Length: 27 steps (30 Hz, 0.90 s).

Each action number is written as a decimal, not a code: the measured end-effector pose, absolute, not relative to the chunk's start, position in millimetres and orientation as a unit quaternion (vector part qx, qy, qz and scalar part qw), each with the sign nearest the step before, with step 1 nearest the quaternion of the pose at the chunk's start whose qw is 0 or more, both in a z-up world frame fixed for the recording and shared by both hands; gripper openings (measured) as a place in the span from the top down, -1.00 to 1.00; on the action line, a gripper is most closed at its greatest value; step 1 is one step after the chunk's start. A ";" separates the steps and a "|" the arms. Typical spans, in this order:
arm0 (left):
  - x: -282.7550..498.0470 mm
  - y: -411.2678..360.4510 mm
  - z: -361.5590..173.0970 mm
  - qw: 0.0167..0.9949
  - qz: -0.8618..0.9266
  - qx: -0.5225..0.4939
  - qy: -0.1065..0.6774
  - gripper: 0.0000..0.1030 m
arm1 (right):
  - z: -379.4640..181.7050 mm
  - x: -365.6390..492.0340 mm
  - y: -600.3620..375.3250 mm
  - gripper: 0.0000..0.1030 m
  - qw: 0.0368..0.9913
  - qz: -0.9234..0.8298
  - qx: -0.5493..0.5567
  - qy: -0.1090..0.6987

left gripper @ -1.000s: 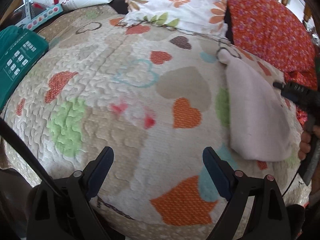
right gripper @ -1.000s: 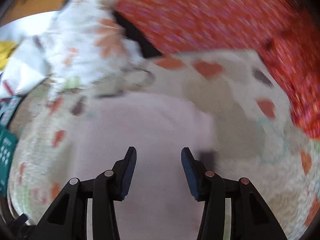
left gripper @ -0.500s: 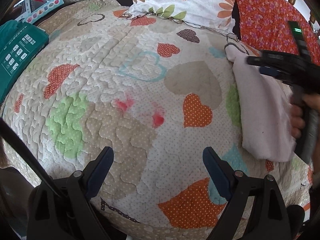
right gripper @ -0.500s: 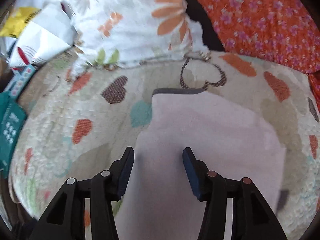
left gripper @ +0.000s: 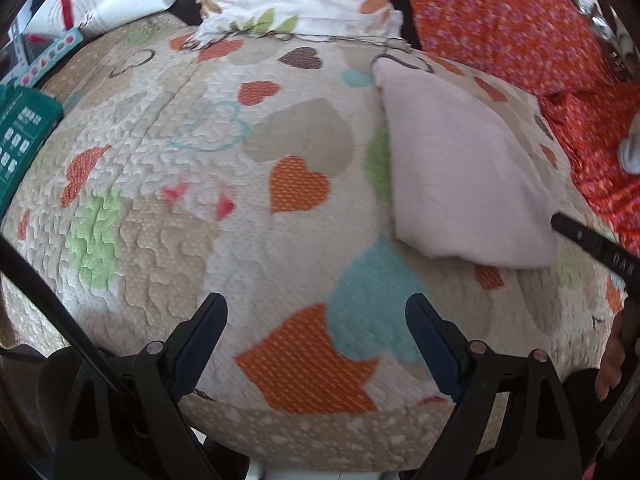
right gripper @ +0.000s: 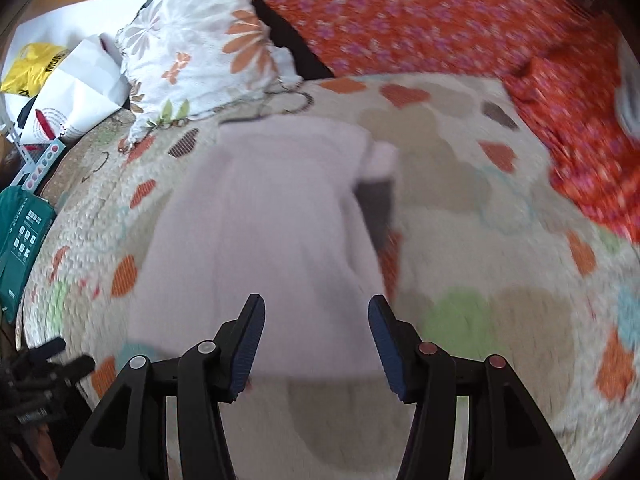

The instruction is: Fold small clothes

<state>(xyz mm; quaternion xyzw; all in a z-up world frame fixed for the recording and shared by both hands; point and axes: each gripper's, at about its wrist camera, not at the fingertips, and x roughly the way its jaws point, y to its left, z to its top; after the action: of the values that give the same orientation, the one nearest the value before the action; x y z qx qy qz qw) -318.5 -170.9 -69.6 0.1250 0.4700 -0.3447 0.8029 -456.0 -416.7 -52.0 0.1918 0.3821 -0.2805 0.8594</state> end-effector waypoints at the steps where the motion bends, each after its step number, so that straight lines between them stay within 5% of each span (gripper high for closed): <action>1: -324.4 -172.3 -67.7 0.803 -0.347 0.131 0.466 -0.74 | -54.5 -463.4 -415.2 -0.16 0.858 -0.283 0.195 0.382; 27: -379.0 -178.7 -45.5 0.822 -0.400 0.128 0.384 -0.76 | -92.8 -506.6 -381.3 -0.35 0.846 -0.324 0.163 0.390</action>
<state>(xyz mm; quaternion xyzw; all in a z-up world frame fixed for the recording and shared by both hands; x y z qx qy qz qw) -379.0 -178.7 -45.5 0.1277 0.3841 -0.4000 0.8223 -506.6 -381.3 -92.8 0.1630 0.3901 -0.3237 0.8465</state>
